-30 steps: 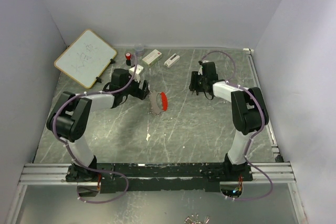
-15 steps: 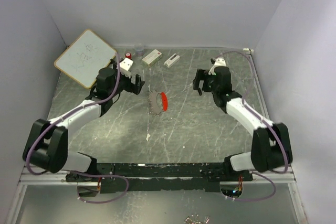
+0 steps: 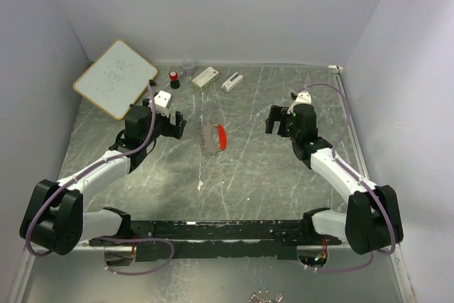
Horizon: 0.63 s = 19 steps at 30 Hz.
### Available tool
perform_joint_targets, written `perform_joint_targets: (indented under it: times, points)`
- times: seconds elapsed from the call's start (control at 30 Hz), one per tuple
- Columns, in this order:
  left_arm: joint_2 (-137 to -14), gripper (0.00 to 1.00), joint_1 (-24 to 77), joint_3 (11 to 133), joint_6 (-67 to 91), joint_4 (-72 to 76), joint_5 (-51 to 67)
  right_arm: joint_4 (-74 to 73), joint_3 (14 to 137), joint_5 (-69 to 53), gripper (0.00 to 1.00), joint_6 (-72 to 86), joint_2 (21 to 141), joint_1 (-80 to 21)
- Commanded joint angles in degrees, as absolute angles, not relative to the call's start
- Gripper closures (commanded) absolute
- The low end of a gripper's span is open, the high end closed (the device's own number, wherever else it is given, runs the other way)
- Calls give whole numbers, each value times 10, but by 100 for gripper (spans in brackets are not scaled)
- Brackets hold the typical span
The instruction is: Remove the keys from the keyring
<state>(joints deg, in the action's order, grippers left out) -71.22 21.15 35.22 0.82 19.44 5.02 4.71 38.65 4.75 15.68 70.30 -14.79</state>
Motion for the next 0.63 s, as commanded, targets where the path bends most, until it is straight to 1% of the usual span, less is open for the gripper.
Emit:
perform_joint_targets:
  times: [0.0,0.27,0.6]
  points:
    - [-693,1,207,335,25,211,20,46,372,69,0,169,683,-150]
    - [-690,1,207,307,40,231,-12,71,343,87,0,183,663,-150]
    - [-672,1,207,285,34,252,-24,93,317,96,0,177,653,-149]
